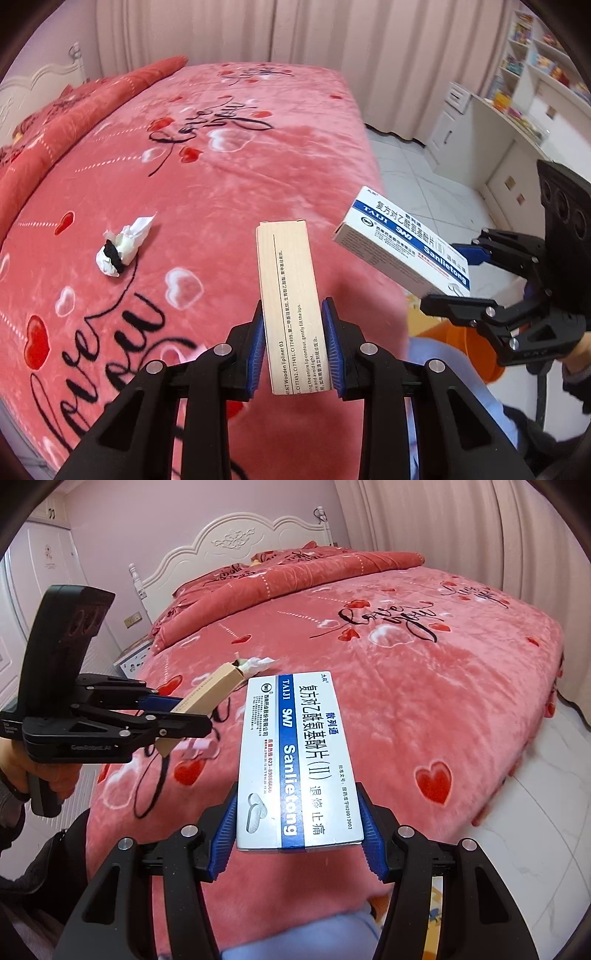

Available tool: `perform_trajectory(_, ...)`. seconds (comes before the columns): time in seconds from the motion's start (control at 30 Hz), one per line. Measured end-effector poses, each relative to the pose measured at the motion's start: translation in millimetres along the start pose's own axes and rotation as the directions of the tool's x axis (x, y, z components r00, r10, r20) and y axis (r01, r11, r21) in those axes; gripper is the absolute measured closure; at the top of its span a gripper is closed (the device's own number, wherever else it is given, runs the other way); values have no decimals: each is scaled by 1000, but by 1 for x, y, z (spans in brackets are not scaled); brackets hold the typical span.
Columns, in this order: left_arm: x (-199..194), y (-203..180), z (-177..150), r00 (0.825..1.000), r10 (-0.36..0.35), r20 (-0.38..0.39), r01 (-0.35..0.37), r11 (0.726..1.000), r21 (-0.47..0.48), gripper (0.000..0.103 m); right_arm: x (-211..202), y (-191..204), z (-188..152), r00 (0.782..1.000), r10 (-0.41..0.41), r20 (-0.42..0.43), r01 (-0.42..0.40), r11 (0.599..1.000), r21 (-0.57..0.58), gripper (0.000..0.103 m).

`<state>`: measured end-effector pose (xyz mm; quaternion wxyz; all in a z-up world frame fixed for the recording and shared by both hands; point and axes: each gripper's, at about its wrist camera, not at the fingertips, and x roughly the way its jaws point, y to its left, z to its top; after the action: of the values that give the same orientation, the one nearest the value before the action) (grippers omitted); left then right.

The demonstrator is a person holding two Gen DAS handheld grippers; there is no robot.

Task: Collect trash
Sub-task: 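Carry the Sanlietong box and wooden stick pack over the orange bucket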

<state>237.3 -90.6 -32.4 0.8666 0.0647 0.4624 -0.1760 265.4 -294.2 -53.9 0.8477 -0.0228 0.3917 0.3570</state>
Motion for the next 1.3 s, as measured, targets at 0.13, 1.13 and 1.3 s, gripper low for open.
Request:
perform_trajectory(0.13, -15, -16, -17, 1000, -9, -3, 10, 999, 36, 72, -20, 11, -15, 1000, -12, 6, 12, 1000, 0, 45)
perform_trajectory(1.13, -33, -153, -90, 990, -127, -64, 140, 953, 269, 72, -155, 46, -163, 992, -109, 61, 96, 977, 192, 45)
perform_trajectory(1.3, -17, -191, -77, 981, -171, -88, 191, 920, 341, 72, -184, 9, -192, 980, -187, 70, 159, 942, 295, 45)
